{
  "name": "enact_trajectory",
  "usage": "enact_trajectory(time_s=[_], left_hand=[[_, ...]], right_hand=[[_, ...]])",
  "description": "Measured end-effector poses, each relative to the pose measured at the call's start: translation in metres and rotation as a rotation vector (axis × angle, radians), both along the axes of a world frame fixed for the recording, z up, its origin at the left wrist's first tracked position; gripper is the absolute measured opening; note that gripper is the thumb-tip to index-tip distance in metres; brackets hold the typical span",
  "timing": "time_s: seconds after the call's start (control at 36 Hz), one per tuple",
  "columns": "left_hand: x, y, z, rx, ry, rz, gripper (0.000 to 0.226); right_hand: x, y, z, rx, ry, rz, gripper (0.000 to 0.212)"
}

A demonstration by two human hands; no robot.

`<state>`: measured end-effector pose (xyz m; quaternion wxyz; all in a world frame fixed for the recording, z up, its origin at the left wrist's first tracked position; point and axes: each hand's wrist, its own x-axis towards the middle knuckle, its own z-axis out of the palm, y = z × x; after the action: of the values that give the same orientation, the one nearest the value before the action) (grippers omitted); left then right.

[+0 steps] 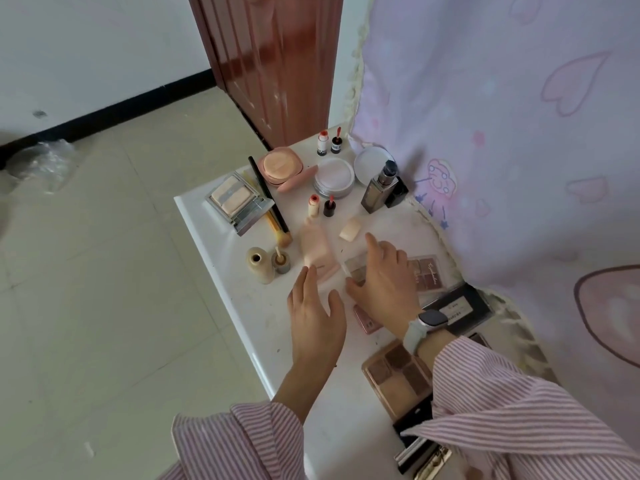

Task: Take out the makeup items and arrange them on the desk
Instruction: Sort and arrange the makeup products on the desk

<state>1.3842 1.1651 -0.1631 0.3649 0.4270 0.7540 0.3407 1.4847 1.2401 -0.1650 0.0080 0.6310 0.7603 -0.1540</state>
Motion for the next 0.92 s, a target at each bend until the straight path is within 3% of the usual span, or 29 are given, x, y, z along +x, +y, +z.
enact_trajectory(time_s=[0.11, 0.17, 0.22, 0.28, 0.33, 0.47, 0.67, 0.92], left_hand=[[-0.006, -0.004, 0.009, 0.051, -0.156, 0.081, 0.031], [-0.01, -0.005, 0.017, -0.01, -0.452, 0.126, 0.021], [-0.015, -0.005, 0.023, -0.117, -0.854, 0.155, 0.027], [-0.02, -0.005, 0.027, -0.221, -1.123, 0.114, 0.042], [-0.023, -0.005, 0.03, -0.287, -1.245, 0.036, 0.05], [-0.023, -0.009, 0.039, -0.33, -1.303, -0.115, 0.05], [-0.022, -0.013, 0.039, -0.268, -1.393, -0.059, 0.049], [-0.021, -0.014, 0.044, -0.216, -1.314, 0.035, 0.032]], right_hand=[[0.009, -0.003, 0.019, 0.09, 0.208, -0.041, 0.081], [0.015, -0.009, 0.033, 0.012, 0.485, -0.058, 0.08], [0.021, -0.021, 0.049, -0.111, 0.644, -0.005, 0.079], [0.027, -0.035, 0.059, -0.152, 0.63, 0.086, 0.074], [0.03, -0.047, 0.062, -0.117, 0.584, 0.151, 0.069], [0.03, -0.065, 0.06, -0.038, 0.557, 0.24, 0.057], [0.025, -0.069, 0.068, -0.062, 0.635, 0.197, 0.055], [0.023, -0.069, 0.06, -0.127, 0.458, 0.264, 0.046]])
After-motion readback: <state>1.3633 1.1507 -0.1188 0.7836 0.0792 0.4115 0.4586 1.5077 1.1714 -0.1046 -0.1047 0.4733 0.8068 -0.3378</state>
